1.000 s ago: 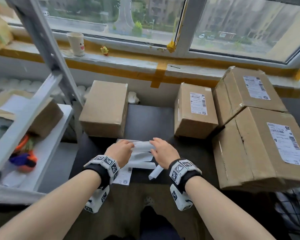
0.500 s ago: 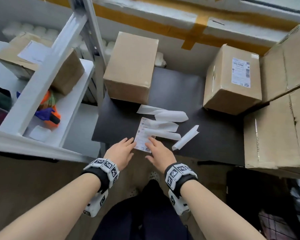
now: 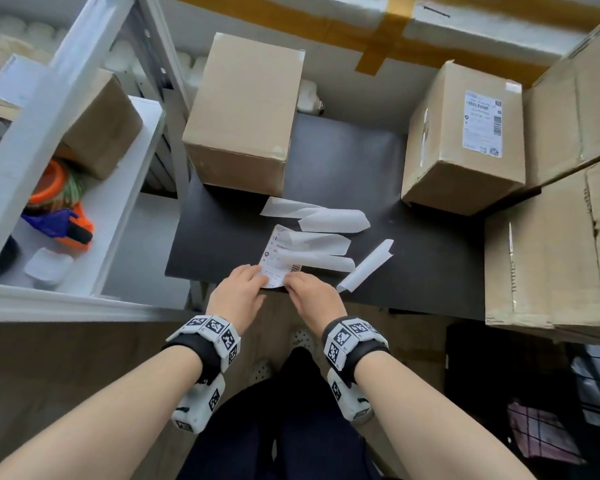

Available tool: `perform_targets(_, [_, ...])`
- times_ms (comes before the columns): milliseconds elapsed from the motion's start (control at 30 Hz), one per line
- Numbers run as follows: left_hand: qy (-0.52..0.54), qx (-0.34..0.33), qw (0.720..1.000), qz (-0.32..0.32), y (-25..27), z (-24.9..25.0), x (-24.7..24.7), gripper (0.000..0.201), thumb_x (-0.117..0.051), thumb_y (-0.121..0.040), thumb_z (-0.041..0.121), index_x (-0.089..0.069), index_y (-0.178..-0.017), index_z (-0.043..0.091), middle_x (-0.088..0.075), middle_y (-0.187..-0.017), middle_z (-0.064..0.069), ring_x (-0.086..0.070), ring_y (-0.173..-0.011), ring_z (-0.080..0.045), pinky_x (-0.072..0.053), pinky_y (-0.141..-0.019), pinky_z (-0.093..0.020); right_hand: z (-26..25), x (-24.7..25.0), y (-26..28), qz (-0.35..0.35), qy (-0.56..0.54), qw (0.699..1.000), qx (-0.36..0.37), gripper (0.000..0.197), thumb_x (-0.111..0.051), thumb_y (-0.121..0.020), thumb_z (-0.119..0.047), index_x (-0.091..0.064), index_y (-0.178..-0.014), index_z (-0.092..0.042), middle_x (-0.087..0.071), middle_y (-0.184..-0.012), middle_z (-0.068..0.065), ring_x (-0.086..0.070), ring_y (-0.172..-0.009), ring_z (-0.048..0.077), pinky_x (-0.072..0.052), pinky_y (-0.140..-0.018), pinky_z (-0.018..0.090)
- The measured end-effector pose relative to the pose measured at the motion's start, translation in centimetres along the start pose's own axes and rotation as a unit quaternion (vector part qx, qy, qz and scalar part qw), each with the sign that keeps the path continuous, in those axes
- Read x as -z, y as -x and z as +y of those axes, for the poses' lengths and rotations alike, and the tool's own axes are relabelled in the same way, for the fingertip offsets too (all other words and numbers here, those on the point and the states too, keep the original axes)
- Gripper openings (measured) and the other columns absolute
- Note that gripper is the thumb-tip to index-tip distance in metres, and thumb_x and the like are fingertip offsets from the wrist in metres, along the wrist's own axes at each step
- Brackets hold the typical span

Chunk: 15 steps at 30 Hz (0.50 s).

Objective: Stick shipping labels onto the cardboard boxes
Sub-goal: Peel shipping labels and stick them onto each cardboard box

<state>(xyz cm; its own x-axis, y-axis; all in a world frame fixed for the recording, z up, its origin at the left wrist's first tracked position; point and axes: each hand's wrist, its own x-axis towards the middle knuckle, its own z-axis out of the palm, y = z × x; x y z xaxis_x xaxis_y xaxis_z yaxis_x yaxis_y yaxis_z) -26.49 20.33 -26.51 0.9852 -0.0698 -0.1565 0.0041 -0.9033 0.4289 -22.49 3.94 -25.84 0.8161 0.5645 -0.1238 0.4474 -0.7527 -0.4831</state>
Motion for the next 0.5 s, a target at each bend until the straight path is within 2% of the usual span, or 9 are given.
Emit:
perform_targets(33, [0.001,-0.005,1.0,0.024,-0.2,0.1,0.2,0.023,-0.081,-0.063,0.003,-0.07,-0.083,0.009,-0.071,-0.1,-0.009,-0.066,-0.099,-0.031,-0.059,-0.066,-0.04,-0.1,0.5,0.0,-0.003,-0.007,1.0,-0.005,0.019,-0.051,-0.092,-0.015,-0.065,-0.099,-0.005,-0.069,-0.1,0.012,-0.065,-0.093,0.032,-0.055,-0.071,0.045])
perform_targets(67, [0.003,-0.006,0.999,0.045,-0.5,0.3,0.4,0.018,-0.082,-0.063,0.004,-0.07,-0.075,0.01,-0.072,-0.09,-0.005,-0.068,-0.09,-0.028,-0.058,-0.059,-0.036,0.0,1.0,0.0,-0.001,-0.011,1.0,-0.009,0.021,-0.049,-0.094,-0.017,-0.066,-0.1,-0.006,-0.07,-0.1,0.011,-0.065,-0.093,0.032,-0.055,-0.073,0.044])
perform_targets(100, [0.012,-0.001,0.998,0.054,-0.8,0.7,0.9,0.012,-0.08,-0.067,0.006,-0.071,-0.073,0.011,-0.071,-0.085,-0.003,-0.068,-0.087,-0.026,-0.057,-0.058,-0.034,0.0,1.6,0.0,0.006,-0.013,1.0,-0.011,0.022,-0.049,-0.094,-0.019,-0.066,-0.101,-0.007,-0.07,-0.099,0.01,-0.065,-0.092,0.031,-0.054,-0.074,0.043])
perform_targets(167, [0.037,0.02,0.997,0.067,-1.6,1.7,2.3,0.003,-0.071,-0.08,0.013,-0.073,-0.081,0.011,-0.071,-0.088,-0.003,-0.066,-0.092,-0.025,-0.056,-0.065,-0.037,-0.1,2.9,-0.2,0.013,-0.013,1.0,-0.013,0.025,-0.049,-0.094,-0.023,-0.068,-0.102,-0.009,-0.071,-0.098,0.009,-0.066,-0.091,0.031,-0.053,-0.074,0.041])
perform_targets(233, [0.03,0.028,0.998,0.057,-2.4,2.8,3.7,0.014,-0.062,-0.088,0.02,-0.073,-0.093,0.013,-0.071,-0.095,-0.004,-0.062,-0.1,-0.024,-0.053,-0.075,-0.037,-0.3,4.6,-0.8,0.005,-0.008,1.0,-0.015,0.027,-0.048,-0.095,-0.026,-0.068,-0.105,-0.011,-0.071,-0.099,0.01,-0.065,-0.092,0.032,-0.051,-0.076,0.041])
perform_targets(300, [0.015,0.028,0.998,0.053,-3.4,3.7,5.2,0.019,-0.056,-0.091,0.025,-0.072,-0.099,0.016,-0.07,-0.098,-0.004,-0.06,-0.103,-0.023,-0.051,-0.08,-0.037,-0.4,6.5,-1.6,-0.004,-0.011,0.999,-0.033,0.027,-0.046,-0.096,-0.024,-0.067,-0.11,-0.013,-0.07,-0.102,0.013,-0.063,-0.095,0.034,-0.049,-0.083,0.041])
perform_targets(400, [0.021,0.059,0.997,0.051,-5.3,4.7,7.4,0.02,-0.053,-0.092,0.029,-0.07,-0.099,0.021,-0.069,-0.1,-0.001,-0.058,-0.103,-0.022,-0.048,-0.083,-0.036,-0.2,9.6,-2.7,0.027,-0.084,0.993,-0.073,0.025,-0.051,-0.095,-0.019,-0.069,-0.11,-0.013,-0.071,-0.107,0.013,-0.063,-0.101,0.032,-0.046,-0.094,0.04])
perform_targets(500, [0.038,0.095,0.992,0.067,-7.1,5.7,9.8,0.019,-0.055,-0.09,0.031,-0.069,-0.099,0.02,-0.069,-0.103,-0.002,-0.059,-0.102,-0.023,-0.045,-0.083,-0.032,0.3,12.2,-3.8,0.088,-0.161,0.98,-0.079,0.02,-0.058,-0.09,-0.014,-0.073,-0.102,-0.01,-0.073,-0.103,0.008,-0.066,-0.099,0.023,-0.045,-0.096,0.028])
